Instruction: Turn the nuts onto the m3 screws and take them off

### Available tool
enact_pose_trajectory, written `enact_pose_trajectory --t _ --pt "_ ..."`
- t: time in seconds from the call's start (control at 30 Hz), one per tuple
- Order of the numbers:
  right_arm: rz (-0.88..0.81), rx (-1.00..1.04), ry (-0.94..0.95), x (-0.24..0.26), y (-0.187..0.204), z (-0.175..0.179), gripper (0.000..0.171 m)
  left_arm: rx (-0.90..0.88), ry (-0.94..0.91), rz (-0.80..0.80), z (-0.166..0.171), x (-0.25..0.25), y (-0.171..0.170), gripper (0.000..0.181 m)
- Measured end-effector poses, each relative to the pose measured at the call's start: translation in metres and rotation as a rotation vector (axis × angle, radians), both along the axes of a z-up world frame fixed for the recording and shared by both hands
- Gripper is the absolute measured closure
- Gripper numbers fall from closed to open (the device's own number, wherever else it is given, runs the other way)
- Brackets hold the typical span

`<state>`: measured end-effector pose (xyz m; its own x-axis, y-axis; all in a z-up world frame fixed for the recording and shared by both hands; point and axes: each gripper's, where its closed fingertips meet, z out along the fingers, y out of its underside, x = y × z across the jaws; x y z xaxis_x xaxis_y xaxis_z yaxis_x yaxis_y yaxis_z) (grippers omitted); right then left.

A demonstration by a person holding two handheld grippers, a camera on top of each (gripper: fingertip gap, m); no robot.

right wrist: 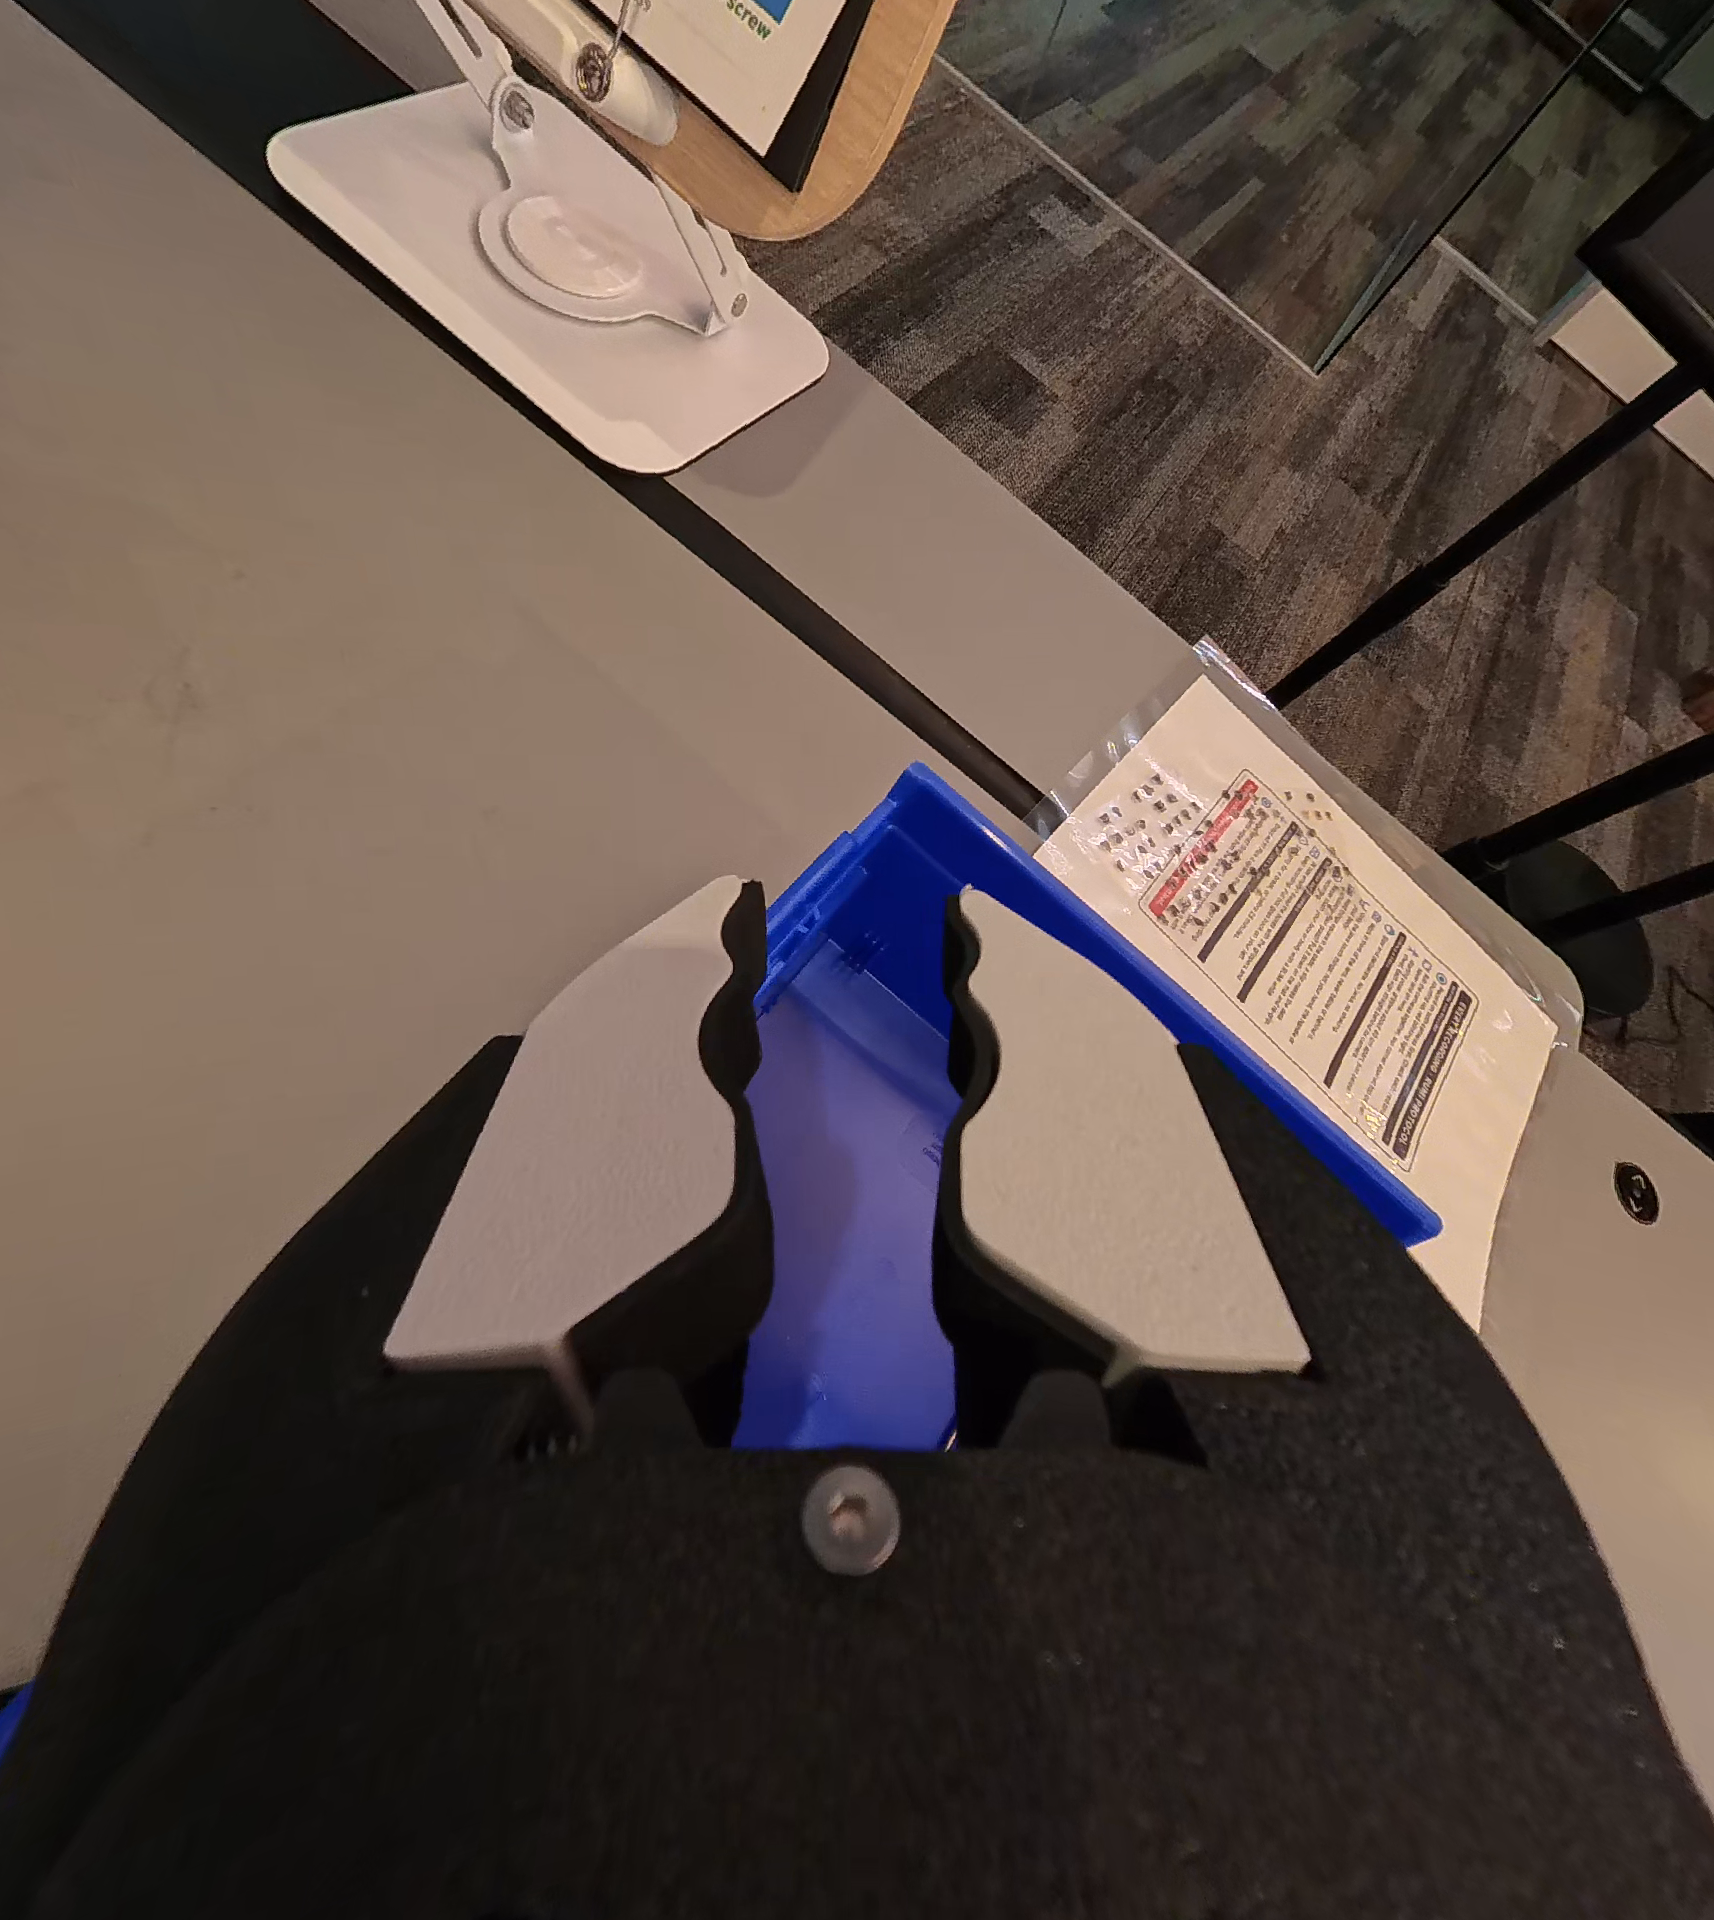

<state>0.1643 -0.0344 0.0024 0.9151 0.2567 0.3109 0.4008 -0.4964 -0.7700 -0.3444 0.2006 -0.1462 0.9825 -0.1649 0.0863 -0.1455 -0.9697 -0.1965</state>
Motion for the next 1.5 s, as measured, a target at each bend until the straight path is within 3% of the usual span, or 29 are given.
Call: enact_pose_trajectory --t 0.2,0.47,0.7,0.93,1.17,1.5 --pt "-0.003 0.003 0.005 0.003 -0.001 0.001 0.139 -0.035 0.021 -0.002 -0.002 0.004 -0.002 0.156" --pt "-0.010 0.023 0.017 0.008 -0.006 0.006 0.139 -0.072 -0.052 -0.034 -0.004 0.010 -0.007 0.181" --pt "-0.010 0.028 0.022 0.009 -0.007 0.007 0.140 -0.055 0.058 -0.123 -0.002 -0.009 -0.007 0.181" --pt "-0.009 0.027 0.021 0.008 -0.006 0.007 0.140 0.001 -0.143 -0.005 0.018 0.000 0.001 0.181" --pt "0.001 0.012 -0.003 0.002 -0.005 0.005 0.140 -0.015 -0.216 0.145 0.005 0.010 0.003 0.149" --pt "-0.014 0.013 0.003 0.010 -0.008 0.005 0.140 -0.057 0.018 0.079 -0.004 0.003 0.002 0.157"
